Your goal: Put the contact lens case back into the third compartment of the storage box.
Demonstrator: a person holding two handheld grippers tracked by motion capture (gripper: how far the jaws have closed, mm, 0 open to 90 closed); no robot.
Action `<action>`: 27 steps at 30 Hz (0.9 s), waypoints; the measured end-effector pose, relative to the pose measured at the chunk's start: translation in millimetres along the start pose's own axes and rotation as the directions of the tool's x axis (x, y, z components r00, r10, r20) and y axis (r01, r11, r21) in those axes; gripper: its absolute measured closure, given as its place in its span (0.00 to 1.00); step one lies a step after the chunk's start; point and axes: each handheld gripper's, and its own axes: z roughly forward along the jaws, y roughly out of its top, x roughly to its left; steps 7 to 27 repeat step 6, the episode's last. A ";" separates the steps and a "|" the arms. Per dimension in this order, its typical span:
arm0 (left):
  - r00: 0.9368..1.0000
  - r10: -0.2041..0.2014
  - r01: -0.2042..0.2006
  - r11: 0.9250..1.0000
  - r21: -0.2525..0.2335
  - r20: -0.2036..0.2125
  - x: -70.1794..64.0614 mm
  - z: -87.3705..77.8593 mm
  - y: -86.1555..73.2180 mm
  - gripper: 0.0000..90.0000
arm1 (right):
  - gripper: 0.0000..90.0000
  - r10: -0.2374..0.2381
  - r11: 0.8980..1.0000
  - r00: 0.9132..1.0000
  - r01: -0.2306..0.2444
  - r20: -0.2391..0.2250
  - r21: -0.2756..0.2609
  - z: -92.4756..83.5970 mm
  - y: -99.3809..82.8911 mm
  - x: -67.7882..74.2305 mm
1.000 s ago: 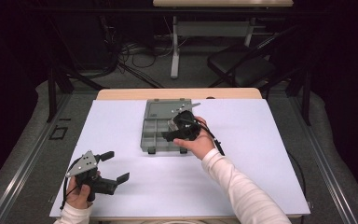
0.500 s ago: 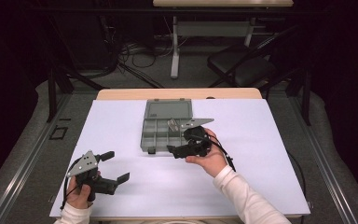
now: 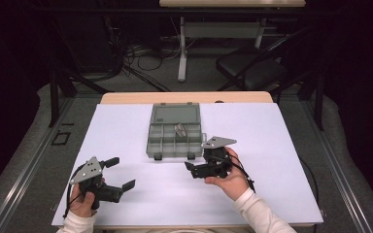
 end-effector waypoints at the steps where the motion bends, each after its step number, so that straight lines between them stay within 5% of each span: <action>1: 1.000 0.001 -0.001 1.000 0.000 0.000 0.0 0.1 0.0 0.00 | 0.16 0.002 1.000 1.000 -0.002 0.004 0.000 -1.0 -1.6 0.4; 27: 1.000 0.002 -0.002 1.000 0.000 0.001 -0.2 0.2 0.2 0.00 | 0.14 0.001 1.000 1.000 -0.001 0.009 -0.002 -6.7 -12.8 0.6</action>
